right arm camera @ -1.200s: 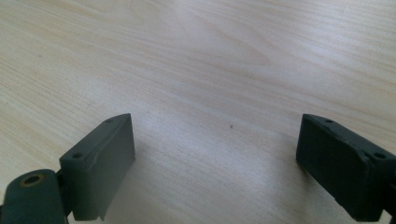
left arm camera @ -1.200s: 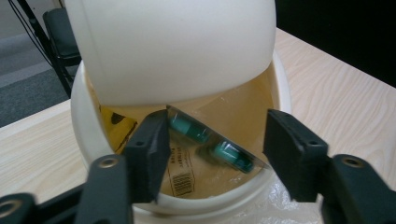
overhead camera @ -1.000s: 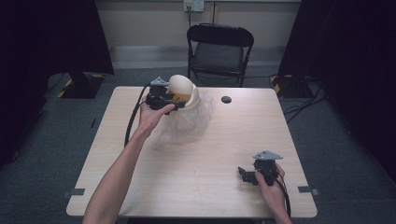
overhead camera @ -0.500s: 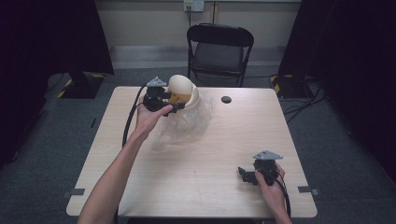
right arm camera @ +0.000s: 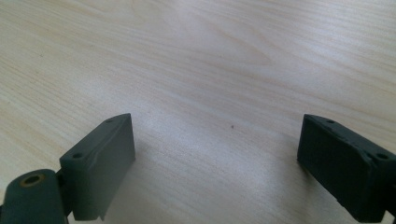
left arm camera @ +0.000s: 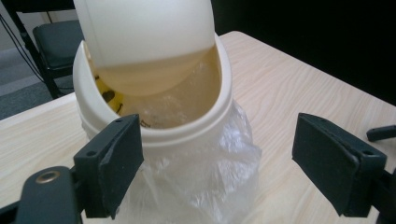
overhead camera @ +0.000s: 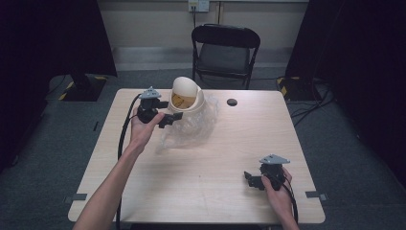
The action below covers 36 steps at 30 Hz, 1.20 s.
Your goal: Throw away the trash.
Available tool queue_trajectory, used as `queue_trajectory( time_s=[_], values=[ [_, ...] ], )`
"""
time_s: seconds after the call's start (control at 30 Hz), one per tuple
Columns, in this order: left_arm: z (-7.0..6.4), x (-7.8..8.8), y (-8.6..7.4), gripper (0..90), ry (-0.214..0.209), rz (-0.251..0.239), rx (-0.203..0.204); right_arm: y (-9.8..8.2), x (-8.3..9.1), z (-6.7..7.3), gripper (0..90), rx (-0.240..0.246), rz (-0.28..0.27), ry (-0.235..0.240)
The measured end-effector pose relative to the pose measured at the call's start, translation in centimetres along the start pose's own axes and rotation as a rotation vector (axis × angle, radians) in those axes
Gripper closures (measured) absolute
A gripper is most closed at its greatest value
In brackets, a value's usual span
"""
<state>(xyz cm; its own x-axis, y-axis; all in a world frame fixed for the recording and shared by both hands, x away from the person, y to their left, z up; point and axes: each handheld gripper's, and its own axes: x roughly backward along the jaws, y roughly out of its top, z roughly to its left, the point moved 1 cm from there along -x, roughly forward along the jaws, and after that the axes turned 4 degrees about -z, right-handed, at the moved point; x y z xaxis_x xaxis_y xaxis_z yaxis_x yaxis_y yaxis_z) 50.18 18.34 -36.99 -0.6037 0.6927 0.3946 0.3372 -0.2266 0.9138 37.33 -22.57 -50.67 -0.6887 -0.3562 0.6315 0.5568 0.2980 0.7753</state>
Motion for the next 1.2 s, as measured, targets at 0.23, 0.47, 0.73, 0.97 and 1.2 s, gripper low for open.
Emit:
queue_trajectory(
  time_s=[0.23, 0.47, 0.73, 0.97, 1.2],
  values=[
    [-0.7, 1.9, -1.4, 16.2, 0.012, -0.011, 0.018, 0.0, 0.0, 0.0, 10.1, 0.000, 0.000, -0.001],
    [-1.2, 3.5, -2.9, 16.2, 0.010, 0.012, 0.003, 0.0, 0.0, 0.0, 10.1, 0.000, 0.000, 0.000],
    [-1.9, 5.0, -4.6, 16.2, -0.003, 0.008, 0.020, 0.0, 0.0, 0.0, 10.1, 0.000, 0.000, -0.001],
    [-2.8, 6.9, -6.9, 16.2, 0.048, 0.022, -0.013, 0.0, 0.0, 0.0, 10.1, 0.000, 0.000, 0.000],
    [-2.6, 8.3, -9.1, 16.2, 0.072, 0.035, 0.009, 0.0, 0.0, 0.0, 10.1, 0.000, 0.000, -0.001]
  ],
)
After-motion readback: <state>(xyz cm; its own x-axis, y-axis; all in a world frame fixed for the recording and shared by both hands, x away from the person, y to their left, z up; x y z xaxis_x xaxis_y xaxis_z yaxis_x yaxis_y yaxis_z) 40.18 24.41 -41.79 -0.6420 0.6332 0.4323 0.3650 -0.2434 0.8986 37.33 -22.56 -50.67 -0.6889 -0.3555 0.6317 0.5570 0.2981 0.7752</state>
